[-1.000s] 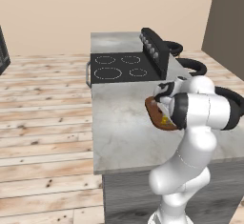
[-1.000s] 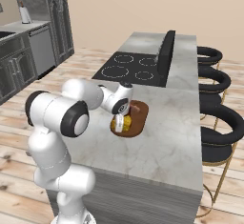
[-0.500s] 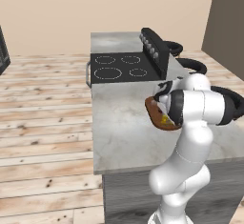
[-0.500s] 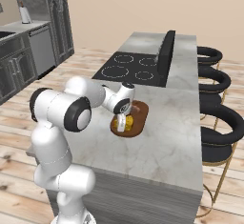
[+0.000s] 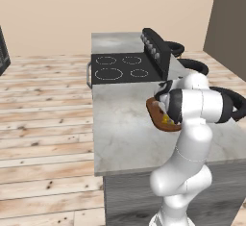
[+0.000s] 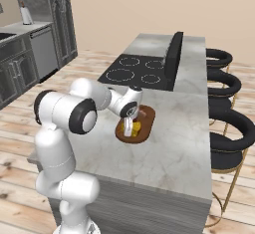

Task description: Retrieve the reheated potato from the microwave, then place the potato, cheese, and condiment on the cutting board.

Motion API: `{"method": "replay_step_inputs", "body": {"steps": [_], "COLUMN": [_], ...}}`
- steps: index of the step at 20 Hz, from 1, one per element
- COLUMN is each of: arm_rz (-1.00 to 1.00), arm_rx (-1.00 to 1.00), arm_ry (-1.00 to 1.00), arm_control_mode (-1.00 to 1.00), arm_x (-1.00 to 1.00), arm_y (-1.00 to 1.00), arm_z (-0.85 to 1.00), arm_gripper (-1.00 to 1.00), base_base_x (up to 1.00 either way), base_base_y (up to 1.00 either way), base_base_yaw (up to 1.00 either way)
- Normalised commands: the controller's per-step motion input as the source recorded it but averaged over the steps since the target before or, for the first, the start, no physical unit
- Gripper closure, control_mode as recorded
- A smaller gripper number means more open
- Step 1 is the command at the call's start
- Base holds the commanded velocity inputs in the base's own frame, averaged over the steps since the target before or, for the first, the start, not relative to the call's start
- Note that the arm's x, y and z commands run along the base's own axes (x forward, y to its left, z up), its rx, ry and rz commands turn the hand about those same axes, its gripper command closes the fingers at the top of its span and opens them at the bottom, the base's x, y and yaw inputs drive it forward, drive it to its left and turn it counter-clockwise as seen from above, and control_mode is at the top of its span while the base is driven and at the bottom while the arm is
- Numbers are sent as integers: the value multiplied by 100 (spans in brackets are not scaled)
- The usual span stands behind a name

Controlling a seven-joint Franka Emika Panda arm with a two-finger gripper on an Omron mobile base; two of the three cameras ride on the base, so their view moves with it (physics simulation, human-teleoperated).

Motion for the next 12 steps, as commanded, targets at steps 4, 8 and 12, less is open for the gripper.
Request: {"method": "replay_step_inputs", "body": {"steps": [4, 8, 12], "arm_rz": [3, 3, 3], "arm_rx": [0, 0, 0], "arm_ry": [-5, -5, -3], "arm_control_mode": [-100, -100, -100], "arm_x": [-7, -15, -14], "arm_y": [0, 0, 0], "arm_z": [-11, -14, -14], "arm_gripper": [100, 100, -100], "base_base_x": [0, 0, 0], "base_base_y": [0, 0, 0], "base_base_yaw": [0, 0, 0]}}
